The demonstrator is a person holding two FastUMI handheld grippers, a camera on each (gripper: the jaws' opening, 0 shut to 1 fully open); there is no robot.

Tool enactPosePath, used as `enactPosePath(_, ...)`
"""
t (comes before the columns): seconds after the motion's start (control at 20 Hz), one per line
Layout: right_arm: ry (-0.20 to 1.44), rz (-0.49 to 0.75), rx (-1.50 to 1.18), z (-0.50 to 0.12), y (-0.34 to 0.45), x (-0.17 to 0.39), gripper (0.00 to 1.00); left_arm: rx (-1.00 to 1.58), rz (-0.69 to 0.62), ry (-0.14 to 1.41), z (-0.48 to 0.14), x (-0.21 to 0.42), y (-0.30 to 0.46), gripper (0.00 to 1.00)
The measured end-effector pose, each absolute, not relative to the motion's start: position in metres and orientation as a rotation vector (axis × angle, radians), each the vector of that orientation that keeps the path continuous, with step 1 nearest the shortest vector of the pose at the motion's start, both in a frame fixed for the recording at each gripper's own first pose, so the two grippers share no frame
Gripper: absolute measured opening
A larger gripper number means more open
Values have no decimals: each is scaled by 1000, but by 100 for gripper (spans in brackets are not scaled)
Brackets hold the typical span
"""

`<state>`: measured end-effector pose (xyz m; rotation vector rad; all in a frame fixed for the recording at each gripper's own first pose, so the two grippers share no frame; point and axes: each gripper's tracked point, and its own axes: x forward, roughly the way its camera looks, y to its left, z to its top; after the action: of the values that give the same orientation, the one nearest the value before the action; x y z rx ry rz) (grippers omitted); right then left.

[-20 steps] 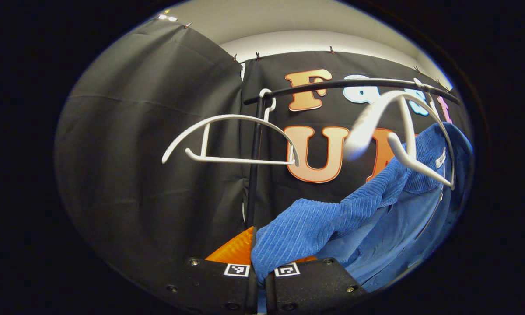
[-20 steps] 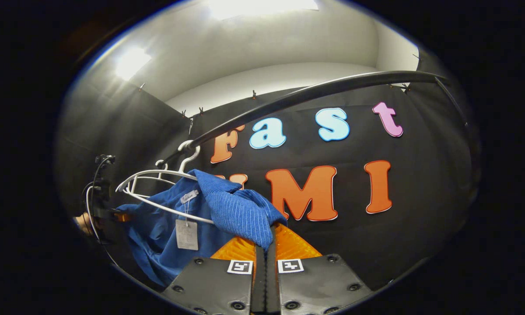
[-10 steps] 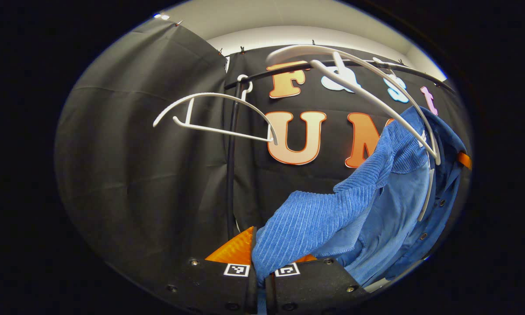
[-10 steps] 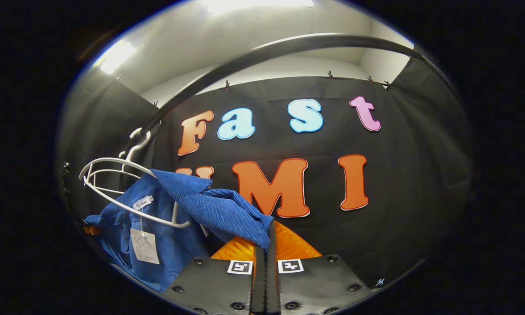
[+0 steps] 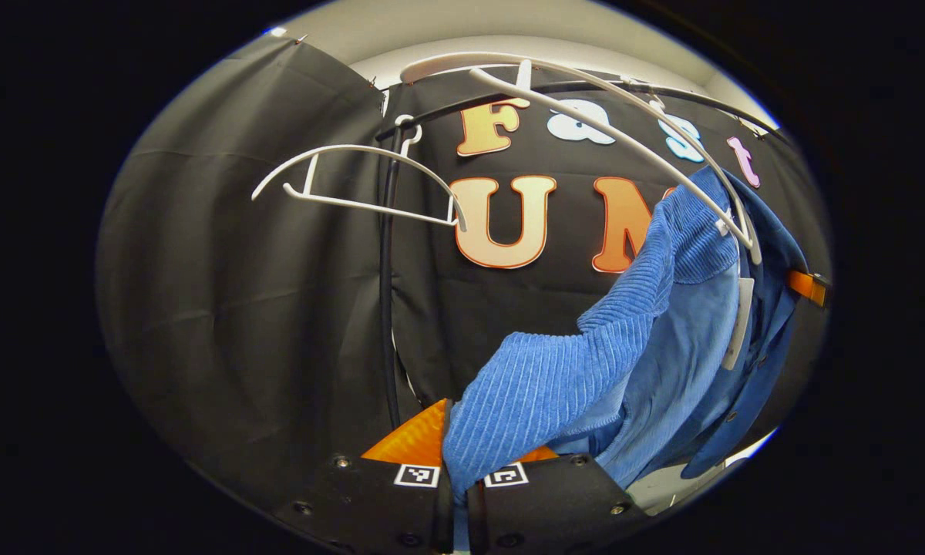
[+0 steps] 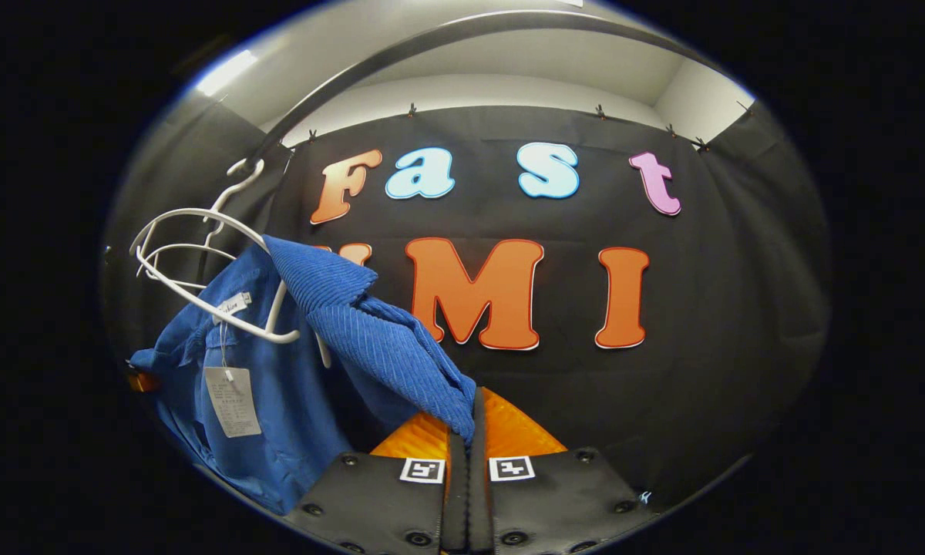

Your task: Grasp the clothes on the hanger with both hands and then place them into the laundry hamper below.

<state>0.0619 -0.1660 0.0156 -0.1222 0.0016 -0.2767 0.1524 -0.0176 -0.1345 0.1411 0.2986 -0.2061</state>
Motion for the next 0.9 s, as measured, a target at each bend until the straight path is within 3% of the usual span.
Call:
enactPosePath(0.05,15,-290,-125,10,-176,71,8,144,-211,304,-138,152,-19,9)
enactPosePath(0.4,100,-379,-56,-32,-224,83,8,135,-190,339,-157,142,-16,9)
enactPosePath(0.45,110,-369,-45,-40,-223,78,3,116,-187,359,-163,138,-16,9)
enactPosePath(0.55,142,-363,-47,-56,-221,70,8,82,-195,391,-174,128,-28,8)
enactPosePath(0.9,217,-240,-19,-90,-181,49,8,114,-249,451,-204,117,-54,8)
